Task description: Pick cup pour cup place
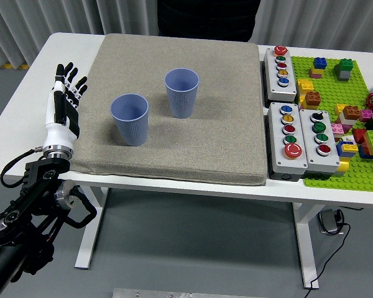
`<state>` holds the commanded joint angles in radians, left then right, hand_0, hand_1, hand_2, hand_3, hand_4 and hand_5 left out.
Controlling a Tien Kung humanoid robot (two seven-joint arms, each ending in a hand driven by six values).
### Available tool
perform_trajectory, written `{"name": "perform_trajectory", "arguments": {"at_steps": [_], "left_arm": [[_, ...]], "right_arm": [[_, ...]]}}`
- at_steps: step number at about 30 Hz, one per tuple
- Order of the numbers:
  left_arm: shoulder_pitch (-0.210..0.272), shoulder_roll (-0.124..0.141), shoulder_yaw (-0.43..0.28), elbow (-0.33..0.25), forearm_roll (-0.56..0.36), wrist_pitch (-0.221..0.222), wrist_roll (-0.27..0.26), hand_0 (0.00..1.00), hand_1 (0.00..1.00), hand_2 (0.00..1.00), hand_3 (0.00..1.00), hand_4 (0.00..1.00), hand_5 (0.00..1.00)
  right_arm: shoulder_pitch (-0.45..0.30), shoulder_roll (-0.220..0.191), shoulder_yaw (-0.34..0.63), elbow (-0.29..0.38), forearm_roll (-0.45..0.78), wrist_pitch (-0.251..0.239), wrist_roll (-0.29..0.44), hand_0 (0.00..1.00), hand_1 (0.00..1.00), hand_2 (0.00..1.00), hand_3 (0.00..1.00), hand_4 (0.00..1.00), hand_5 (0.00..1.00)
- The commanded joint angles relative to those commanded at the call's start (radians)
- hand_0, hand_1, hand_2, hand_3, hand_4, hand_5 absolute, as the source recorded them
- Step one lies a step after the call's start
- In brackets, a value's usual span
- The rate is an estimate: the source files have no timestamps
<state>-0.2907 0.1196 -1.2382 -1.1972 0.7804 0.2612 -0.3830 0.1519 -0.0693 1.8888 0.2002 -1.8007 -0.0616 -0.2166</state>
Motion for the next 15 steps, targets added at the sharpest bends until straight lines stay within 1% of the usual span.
{"name": "perform_trajectory", "arguments": {"at_steps": [9,15], "left_arm": [[-0.005,-0.002,0.004,-0.007,0.005,0.003,0.006,0.858,0.847,0.946,0.904,0.756,0.998],[-0.009,0.006,0.009,-0.012,0.008,0.008,0.01,0.858,0.846,0.944,0.904,0.76,0.998]], "right_arm": [[0.003,-0.001,-0.001,-0.001,0.001,0.0,0.001,0.699,0.703,0.646,0.627,0.008,0.305],[0.008,0.0,-0.002,-0.001,0.013,-0.004,0.001,0.699,0.703,0.646,0.626,0.009,0.305]]}}
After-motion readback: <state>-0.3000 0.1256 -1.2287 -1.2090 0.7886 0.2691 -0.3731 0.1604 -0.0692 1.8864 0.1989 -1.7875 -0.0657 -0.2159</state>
